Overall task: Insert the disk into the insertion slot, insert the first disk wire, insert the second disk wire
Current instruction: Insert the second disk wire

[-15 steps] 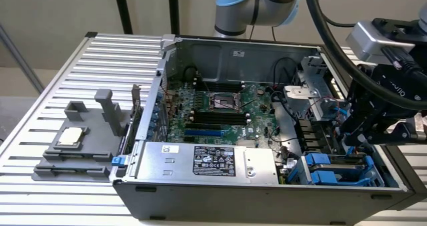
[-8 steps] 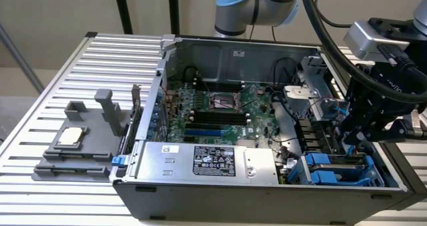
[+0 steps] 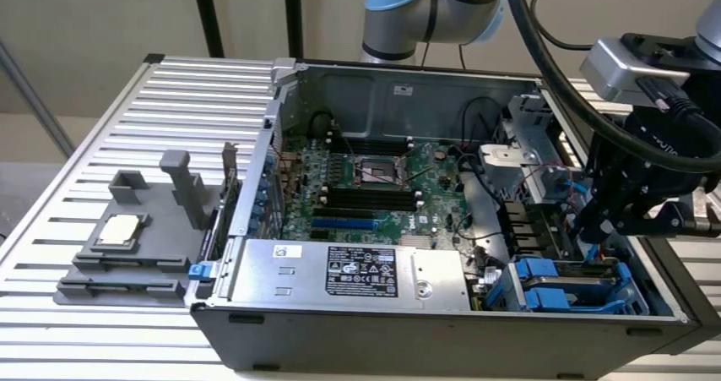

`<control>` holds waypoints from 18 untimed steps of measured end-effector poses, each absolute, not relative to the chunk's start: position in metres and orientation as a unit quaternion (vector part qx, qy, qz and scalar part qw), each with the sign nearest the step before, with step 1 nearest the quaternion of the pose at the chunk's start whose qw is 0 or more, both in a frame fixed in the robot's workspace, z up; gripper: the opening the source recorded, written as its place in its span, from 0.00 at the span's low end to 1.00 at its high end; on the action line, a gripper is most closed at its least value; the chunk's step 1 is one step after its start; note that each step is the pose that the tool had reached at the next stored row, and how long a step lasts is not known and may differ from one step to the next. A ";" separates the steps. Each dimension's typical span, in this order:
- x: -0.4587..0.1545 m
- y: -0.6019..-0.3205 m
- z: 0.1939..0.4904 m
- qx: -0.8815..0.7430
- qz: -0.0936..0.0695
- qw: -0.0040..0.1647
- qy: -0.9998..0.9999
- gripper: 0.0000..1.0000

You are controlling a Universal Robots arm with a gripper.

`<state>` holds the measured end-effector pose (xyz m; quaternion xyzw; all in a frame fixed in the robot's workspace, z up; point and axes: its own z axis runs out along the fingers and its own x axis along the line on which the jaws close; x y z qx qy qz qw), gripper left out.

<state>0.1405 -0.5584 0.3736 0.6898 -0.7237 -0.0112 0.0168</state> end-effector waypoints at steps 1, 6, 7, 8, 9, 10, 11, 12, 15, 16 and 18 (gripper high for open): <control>0.140 -0.558 0.374 0.690 -0.011 0.017 -0.724 0.24; 0.140 -0.558 0.374 0.690 -0.009 0.018 -0.724 0.22; 0.140 -0.558 0.374 0.690 -0.009 0.019 -0.724 0.16; 0.140 -0.558 0.373 0.690 -0.009 0.019 -0.724 0.16; 0.140 -0.558 0.373 0.690 -0.009 0.019 -0.724 0.16; 0.140 -0.558 0.373 0.690 -0.009 0.019 -0.724 0.16; 0.140 -0.559 0.373 0.690 -0.009 0.019 -0.724 0.16; 0.139 -0.560 0.373 0.690 -0.009 0.018 -0.724 0.16; 0.134 -0.565 0.372 0.690 -0.009 0.014 -0.724 0.16; 0.133 -0.566 0.372 0.690 -0.009 0.012 -0.724 0.16; 0.133 -0.569 0.369 0.690 -0.011 0.008 -0.724 0.16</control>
